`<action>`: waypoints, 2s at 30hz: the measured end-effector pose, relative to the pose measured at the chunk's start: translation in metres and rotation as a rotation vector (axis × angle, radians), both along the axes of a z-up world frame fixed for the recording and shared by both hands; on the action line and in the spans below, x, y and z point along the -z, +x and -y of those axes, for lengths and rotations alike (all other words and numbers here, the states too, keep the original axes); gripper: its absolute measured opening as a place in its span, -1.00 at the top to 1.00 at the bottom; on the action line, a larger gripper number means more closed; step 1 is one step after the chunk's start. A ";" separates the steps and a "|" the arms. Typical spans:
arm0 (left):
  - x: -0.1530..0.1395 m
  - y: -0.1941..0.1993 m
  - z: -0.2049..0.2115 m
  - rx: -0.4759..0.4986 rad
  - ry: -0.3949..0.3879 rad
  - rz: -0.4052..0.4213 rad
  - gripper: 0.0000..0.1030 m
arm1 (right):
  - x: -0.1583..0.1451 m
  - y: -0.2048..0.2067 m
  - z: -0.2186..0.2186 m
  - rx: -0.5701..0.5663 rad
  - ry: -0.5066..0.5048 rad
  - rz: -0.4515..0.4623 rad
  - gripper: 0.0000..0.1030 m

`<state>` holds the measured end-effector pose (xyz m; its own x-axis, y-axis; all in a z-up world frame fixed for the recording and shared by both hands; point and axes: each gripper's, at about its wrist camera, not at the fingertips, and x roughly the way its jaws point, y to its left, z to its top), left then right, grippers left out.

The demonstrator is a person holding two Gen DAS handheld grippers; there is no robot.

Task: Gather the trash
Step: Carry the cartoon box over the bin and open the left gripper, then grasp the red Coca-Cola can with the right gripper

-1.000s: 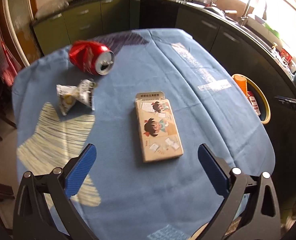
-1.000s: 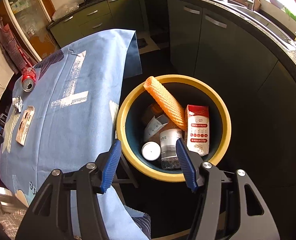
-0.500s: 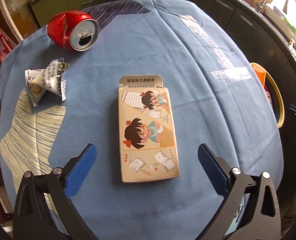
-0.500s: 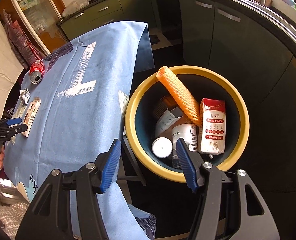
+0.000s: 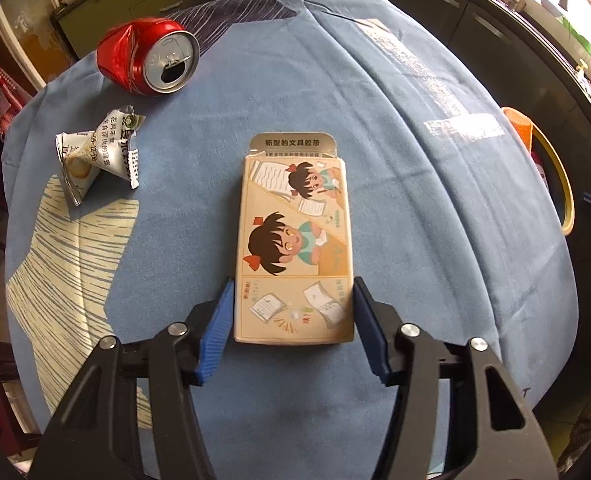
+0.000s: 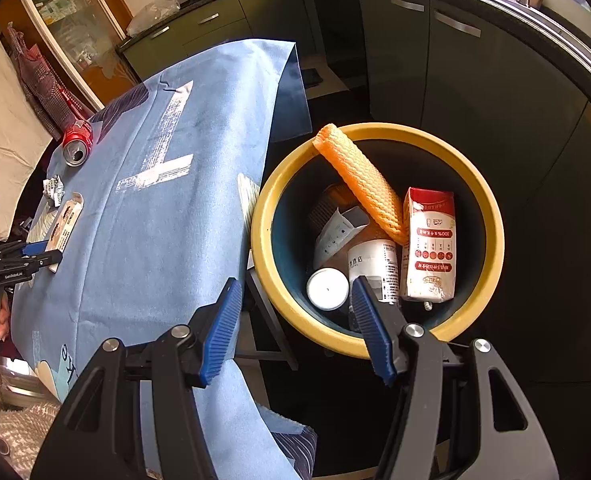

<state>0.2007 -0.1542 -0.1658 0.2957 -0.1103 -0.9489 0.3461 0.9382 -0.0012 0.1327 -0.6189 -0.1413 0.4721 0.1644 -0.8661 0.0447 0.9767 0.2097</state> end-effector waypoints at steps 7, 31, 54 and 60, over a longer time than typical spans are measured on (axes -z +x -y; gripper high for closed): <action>-0.015 -0.015 -0.008 0.038 0.004 0.028 -0.06 | -0.004 0.000 -0.003 -0.005 -0.008 0.004 -0.11; -0.083 -0.039 0.261 0.602 -0.140 0.069 -0.07 | -0.028 -0.073 0.069 0.173 -0.001 0.079 -0.11; -0.109 -0.070 0.127 0.483 -0.270 0.291 -0.76 | -0.035 -0.053 0.034 0.077 -0.015 0.058 -0.11; -0.096 -0.092 0.021 0.309 -0.231 0.362 -0.78 | -0.069 0.019 -0.062 -0.168 0.032 0.094 -0.11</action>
<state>0.1090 -0.1751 -0.0703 0.5204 -0.4380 -0.7331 0.6232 0.7817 -0.0247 0.1521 -0.5567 -0.0718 0.5143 0.2746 -0.8125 -0.1396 0.9615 0.2366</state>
